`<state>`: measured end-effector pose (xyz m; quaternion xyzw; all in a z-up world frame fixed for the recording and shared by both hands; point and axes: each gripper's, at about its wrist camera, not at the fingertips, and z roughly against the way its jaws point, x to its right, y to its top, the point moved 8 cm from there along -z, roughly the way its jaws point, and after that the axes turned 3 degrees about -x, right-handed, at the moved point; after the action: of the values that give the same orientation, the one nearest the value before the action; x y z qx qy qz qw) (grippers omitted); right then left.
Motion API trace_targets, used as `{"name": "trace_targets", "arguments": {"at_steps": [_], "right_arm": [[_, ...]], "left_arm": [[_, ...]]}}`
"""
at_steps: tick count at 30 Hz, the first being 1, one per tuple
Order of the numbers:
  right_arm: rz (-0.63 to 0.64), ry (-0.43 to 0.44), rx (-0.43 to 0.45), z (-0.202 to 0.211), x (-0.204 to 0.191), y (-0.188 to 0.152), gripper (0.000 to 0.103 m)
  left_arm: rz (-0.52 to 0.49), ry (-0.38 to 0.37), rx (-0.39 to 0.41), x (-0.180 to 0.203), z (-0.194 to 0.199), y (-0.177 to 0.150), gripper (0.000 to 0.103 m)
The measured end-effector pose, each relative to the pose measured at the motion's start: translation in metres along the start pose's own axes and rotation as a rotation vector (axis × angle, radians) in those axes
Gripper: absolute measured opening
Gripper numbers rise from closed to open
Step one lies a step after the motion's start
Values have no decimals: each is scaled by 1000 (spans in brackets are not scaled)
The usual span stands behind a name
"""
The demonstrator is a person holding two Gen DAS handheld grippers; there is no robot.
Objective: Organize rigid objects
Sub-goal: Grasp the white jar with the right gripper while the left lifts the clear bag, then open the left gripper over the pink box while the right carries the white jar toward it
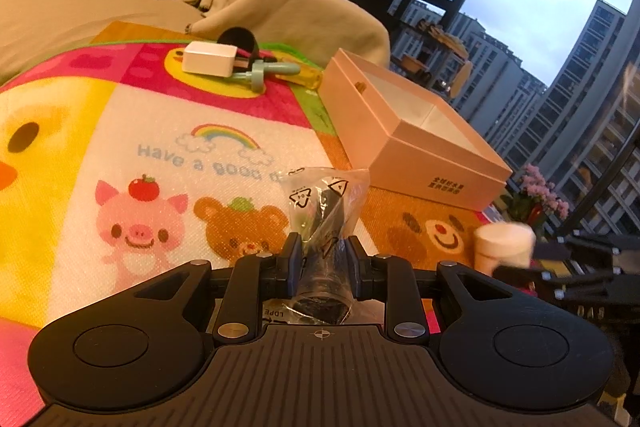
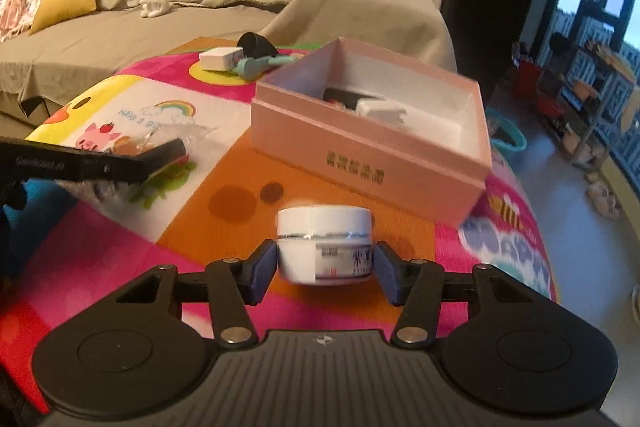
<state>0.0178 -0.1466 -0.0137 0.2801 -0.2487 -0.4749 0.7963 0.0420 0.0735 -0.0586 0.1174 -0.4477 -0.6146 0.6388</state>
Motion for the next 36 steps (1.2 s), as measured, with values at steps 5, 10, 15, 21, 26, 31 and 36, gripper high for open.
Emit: {"name": "trace_targets", "arguments": {"at_steps": [5, 10, 15, 21, 26, 31, 36], "right_arm": [[9, -10, -25, 4, 3, -16, 60], [-20, -1, 14, 0, 8, -6, 65], [-30, 27, 26, -3, 10, -7, 55], [-67, 32, 120, 29, 33, -10, 55], [-102, 2, 215, 51, 56, -10, 55], [-143, -21, 263, 58, 73, -7, 55], [-141, -49, 256, 57, 80, -18, 55]], "left_arm": [[-43, 40, -2, 6, -2, 0, 27], [-218, 154, -23, 27, -5, -5, 29], [-256, 181, -55, 39, -3, -11, 27], [-239, 31, -114, 76, 3, 11, 25], [-293, -40, -14, 143, -7, 97, 25], [-39, -104, 9, 176, -82, 154, 28], [62, -114, -60, 159, -112, 129, 29]]}}
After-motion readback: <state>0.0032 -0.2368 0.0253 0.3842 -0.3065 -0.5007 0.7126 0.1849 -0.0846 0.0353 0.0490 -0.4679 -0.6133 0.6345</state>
